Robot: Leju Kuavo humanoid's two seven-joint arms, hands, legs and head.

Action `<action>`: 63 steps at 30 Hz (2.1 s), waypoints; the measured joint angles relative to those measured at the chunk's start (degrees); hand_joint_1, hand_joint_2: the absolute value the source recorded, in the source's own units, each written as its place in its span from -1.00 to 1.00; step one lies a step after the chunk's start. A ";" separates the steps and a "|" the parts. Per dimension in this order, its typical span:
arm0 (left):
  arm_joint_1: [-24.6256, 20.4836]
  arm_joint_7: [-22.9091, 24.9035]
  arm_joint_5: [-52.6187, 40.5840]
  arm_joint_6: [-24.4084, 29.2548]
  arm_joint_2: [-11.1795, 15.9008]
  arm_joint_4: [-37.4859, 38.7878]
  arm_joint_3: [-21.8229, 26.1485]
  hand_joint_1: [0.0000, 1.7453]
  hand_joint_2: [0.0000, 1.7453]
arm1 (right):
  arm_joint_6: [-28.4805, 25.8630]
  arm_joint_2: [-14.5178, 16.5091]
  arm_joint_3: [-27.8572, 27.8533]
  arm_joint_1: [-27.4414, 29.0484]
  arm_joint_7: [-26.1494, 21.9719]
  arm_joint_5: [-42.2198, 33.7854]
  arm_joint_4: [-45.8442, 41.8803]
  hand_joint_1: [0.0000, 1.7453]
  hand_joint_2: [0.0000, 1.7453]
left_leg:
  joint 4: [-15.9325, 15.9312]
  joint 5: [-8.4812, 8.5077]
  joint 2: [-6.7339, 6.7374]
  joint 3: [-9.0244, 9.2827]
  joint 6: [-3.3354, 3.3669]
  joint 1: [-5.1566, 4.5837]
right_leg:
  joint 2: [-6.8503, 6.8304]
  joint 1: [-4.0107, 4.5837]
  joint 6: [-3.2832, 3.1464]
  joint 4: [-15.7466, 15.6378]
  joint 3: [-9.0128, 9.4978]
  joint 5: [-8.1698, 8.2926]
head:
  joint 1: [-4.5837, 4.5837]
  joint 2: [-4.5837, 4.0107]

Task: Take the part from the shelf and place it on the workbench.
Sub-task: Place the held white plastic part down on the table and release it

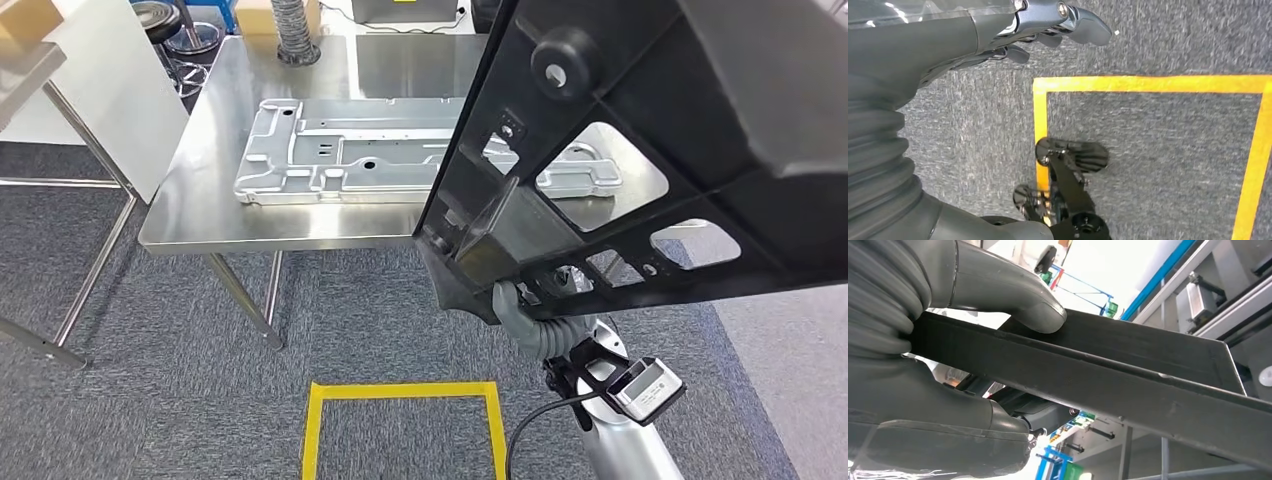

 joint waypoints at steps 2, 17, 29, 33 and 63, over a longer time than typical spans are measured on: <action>0.09 0.02 0.07 0.05 0.02 0.00 0.00 -1.00 1.00 | -0.05 0.01 -0.02 0.02 0.00 0.00 0.01 1.00 1.00 | 0.00 -0.91 0.00 0.95 0.07 -0.11 | -0.07 0.00 0.05 2.92 -3.76 -1.12 | 0.01 0.00; 0.16 -0.15 1.26 0.81 -0.11 -0.02 0.09 -1.00 1.00 | -0.14 1.58 -0.14 -1.90 -0.02 -0.02 0.07 1.00 1.00 | 15.54 -9.64 0.21 -4.63 -3.81 0.07 | -0.45 0.57 -3.89 -15.17 4.23 7.92 | -0.49 0.00; 0.63 -0.62 1.19 0.59 0.40 -0.02 0.13 -1.00 1.00 | -0.73 2.03 -0.36 -2.27 -0.09 -0.29 -0.79 1.00 1.00 | -0.63 0.37 0.16 -0.39 -0.48 0.03 | -0.15 0.33 -0.87 -6.33 4.04 4.31 | -0.46 0.00; 0.74 -0.76 1.31 0.71 0.46 -0.02 0.13 -1.00 1.00 | -1.48 2.01 -1.40 -2.04 -0.16 -0.63 -1.38 1.00 1.00 | -0.81 -2.15 -0.03 2.64 -0.23 0.02 | -0.27 0.00 -0.22 2.55 -5.48 -0.31 | -0.39 0.00; -0.90 -4.43 1.32 -1.12 1.19 -0.04 -0.09 -1.00 1.00 | -3.66 8.77 21.61 -38.16 22.07 52.57 52.09 1.00 1.00 | -1.61 1.11 0.19 -0.33 -0.94 0.45 | -0.06 0.37 -1.50 1.81 -9.21 4.86 | -0.30 0.00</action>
